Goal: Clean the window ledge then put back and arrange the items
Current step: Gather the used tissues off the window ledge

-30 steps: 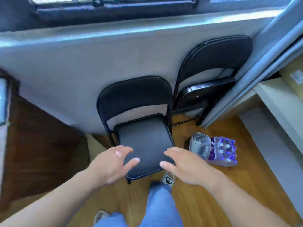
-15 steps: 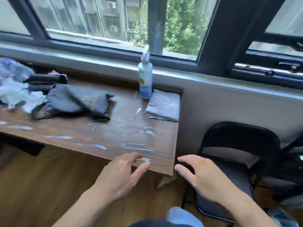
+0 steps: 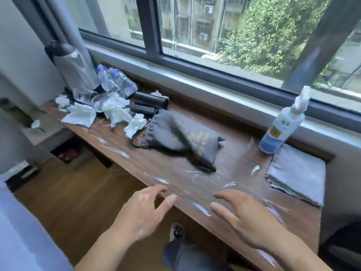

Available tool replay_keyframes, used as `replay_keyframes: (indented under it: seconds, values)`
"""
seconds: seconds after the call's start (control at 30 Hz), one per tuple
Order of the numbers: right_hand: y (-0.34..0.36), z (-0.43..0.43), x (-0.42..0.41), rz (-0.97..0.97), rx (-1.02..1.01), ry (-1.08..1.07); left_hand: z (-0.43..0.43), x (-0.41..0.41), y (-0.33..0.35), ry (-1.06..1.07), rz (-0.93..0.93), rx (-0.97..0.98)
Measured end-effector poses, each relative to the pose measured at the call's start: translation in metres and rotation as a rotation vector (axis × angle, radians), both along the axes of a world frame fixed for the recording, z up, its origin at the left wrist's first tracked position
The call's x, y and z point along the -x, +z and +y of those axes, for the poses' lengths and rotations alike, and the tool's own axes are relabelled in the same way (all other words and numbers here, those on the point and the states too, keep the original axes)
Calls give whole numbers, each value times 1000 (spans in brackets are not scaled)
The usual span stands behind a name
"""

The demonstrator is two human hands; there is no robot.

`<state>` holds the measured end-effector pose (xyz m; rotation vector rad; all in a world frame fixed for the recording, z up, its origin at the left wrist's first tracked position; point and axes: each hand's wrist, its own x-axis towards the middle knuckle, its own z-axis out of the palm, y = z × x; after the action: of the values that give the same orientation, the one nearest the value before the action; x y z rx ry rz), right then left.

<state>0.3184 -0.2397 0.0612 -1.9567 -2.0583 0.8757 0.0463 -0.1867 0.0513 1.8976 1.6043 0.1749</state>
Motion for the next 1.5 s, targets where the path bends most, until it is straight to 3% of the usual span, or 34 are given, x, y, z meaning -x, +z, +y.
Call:
replay_keyframes:
  seconds: [0.27,0.57,0.77,1.07,1.2,1.33,1.5]
  values:
    - [-14,137,67,70,21,108,119,64,4,82,39,39]
    - [-25,222,133,63,29,169,224,144,-2,213,15,53]
    - [-32,267,197,71,-15,30,306,190,-11,142,45,-2]
    - [-55,292,281,90,-118,-352,397,214,-27,-152,68,-142]
    - [-52,299,295,35,-164,-464,416,196,-39,-270,206,-227]
    - [-50,318,300,-64,-146,-480,427,181,-51,-320,339,-221]
    - [-57,346,296,-173,-43,-457,432,176,-59,-276,304,-234]
